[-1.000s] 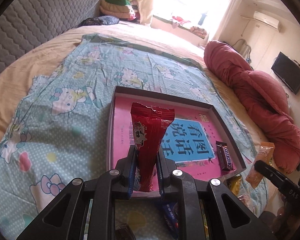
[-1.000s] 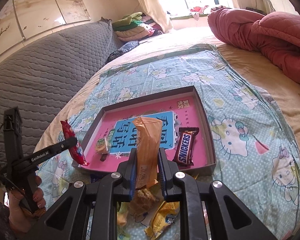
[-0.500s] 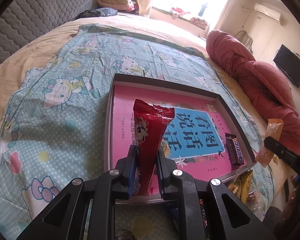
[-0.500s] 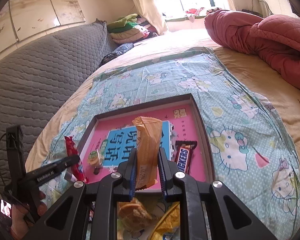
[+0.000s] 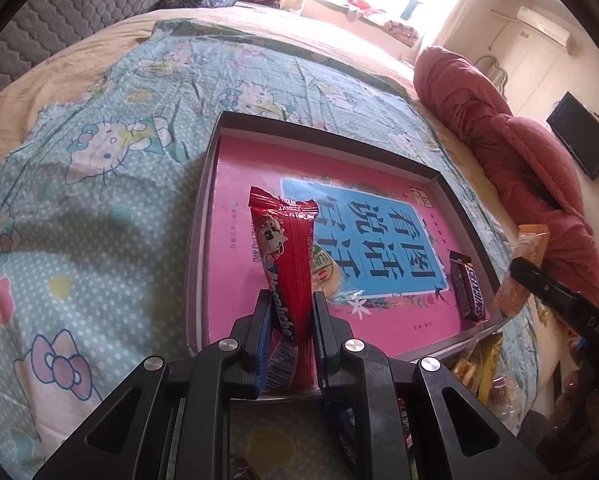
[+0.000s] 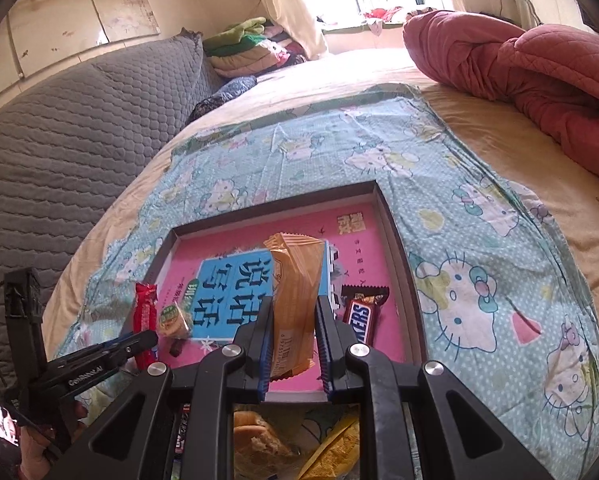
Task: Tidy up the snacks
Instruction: 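Lower red snack into tray with left gripper while right gripper lowers orange packet, then open both grippers, releasing the red snack and orange packet in the tray, then move both open grippers back over the snacks beside the tray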
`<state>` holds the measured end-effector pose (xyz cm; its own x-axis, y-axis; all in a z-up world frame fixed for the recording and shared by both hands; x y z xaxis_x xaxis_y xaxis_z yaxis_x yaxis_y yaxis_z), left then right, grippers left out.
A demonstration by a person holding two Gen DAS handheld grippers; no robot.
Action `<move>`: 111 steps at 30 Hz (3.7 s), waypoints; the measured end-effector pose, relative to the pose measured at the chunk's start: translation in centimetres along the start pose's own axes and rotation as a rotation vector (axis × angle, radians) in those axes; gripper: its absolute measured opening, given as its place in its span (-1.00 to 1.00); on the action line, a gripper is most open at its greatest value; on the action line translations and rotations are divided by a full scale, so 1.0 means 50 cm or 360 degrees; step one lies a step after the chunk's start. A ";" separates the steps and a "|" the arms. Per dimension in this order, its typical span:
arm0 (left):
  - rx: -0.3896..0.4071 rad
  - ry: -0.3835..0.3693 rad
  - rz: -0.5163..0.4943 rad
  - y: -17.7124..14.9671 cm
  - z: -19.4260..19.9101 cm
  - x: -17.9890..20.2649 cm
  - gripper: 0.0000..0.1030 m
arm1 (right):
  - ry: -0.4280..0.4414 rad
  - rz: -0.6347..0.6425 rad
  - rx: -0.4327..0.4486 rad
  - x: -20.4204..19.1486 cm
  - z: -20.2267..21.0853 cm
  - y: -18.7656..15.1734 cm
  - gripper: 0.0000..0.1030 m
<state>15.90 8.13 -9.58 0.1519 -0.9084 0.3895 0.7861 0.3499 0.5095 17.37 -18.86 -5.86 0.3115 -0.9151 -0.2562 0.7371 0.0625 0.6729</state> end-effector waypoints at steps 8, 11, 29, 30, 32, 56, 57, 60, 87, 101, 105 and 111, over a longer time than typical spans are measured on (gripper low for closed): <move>-0.0015 -0.0044 -0.0027 -0.006 -0.004 0.015 -0.64 | 0.0001 0.0009 -0.0098 -0.004 -0.039 -0.012 -0.62; -0.0024 -0.0058 -0.0002 -0.007 -0.003 0.011 -0.64 | -0.0003 0.0033 -0.0151 -0.013 -0.060 -0.016 -0.62; -0.0022 -0.0059 0.0024 -0.005 0.007 0.003 -0.64 | -0.0076 -0.0013 -0.0256 0.003 -0.089 -0.035 -0.61; -0.0021 -0.0059 0.0024 -0.004 0.008 0.001 -0.64 | -0.0084 -0.0015 -0.0257 0.004 -0.090 -0.035 -0.61; -0.0015 -0.0049 0.0017 -0.002 0.009 0.002 -0.64 | -0.0095 -0.0016 -0.0256 0.007 -0.090 -0.035 -0.61; -0.0010 0.0003 -0.0026 -0.008 0.030 0.006 -0.25 | -0.0147 -0.0053 -0.0229 0.024 -0.071 -0.032 -0.61; -0.0012 0.0000 -0.0024 -0.008 0.031 0.005 -0.25 | -0.0150 -0.0056 -0.0228 0.025 -0.070 -0.031 -0.60; -0.0005 0.0004 -0.0018 -0.009 0.037 0.001 -0.23 | -0.0158 -0.0070 -0.0223 0.029 -0.067 -0.029 -0.59; 0.0122 0.0008 -0.0070 -0.005 0.098 0.016 0.13 | -0.0158 -0.0102 -0.0128 0.043 -0.014 -0.011 -0.46; 0.0196 0.0060 -0.0061 -0.008 0.158 0.012 0.27 | -0.0067 0.0003 0.0009 0.020 0.071 0.003 -0.28; 0.0209 0.0079 -0.0056 -0.011 0.175 0.008 0.28 | -0.0051 0.0019 0.0029 0.017 0.090 0.002 -0.26; 0.0236 0.0117 -0.0059 -0.017 0.201 0.002 0.28 | -0.0028 0.0014 0.0047 0.021 0.114 -0.002 -0.19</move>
<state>9.25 10.02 -2.26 0.1723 -0.9336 0.3141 0.6957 0.3411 0.6322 14.19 -22.12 -2.26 0.3069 -0.9214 -0.2383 0.7165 0.0589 0.6951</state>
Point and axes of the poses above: each gripper's, at about its wrist camera, not at the fingertips, and z roughly against the way its jaws point, x to its right, y to its top, the point moved 2 cm from there along -z, roughly the way its jaws point, and after that the axes turned 3 degrees about z, right-handed, at the moved point
